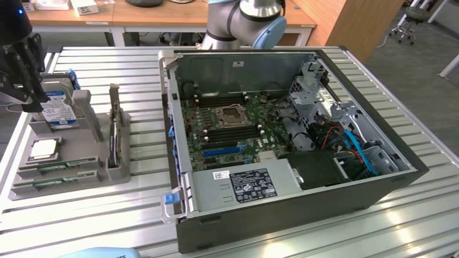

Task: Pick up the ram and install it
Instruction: 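Pick up the ram and move it above insertion slot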

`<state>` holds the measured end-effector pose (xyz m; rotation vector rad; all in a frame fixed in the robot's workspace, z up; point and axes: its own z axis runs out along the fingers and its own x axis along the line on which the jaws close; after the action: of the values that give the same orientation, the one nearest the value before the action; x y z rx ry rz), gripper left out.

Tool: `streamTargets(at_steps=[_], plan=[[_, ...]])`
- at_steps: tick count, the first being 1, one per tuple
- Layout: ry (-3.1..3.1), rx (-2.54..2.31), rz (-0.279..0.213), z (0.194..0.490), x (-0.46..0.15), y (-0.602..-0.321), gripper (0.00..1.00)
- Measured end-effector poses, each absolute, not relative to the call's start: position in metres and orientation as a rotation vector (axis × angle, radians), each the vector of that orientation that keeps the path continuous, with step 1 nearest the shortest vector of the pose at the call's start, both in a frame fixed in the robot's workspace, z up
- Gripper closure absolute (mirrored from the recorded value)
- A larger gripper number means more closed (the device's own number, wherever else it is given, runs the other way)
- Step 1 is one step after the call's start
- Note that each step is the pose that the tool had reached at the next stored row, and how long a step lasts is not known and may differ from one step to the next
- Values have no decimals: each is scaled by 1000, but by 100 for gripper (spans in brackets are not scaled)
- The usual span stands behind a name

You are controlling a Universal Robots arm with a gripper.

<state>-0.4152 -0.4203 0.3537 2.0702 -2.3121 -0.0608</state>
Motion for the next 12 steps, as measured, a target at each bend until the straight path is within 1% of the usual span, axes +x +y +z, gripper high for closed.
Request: streamTargets(at_steps=[12], plan=[[-2292,2093,-60,353,-415,-422,71]])
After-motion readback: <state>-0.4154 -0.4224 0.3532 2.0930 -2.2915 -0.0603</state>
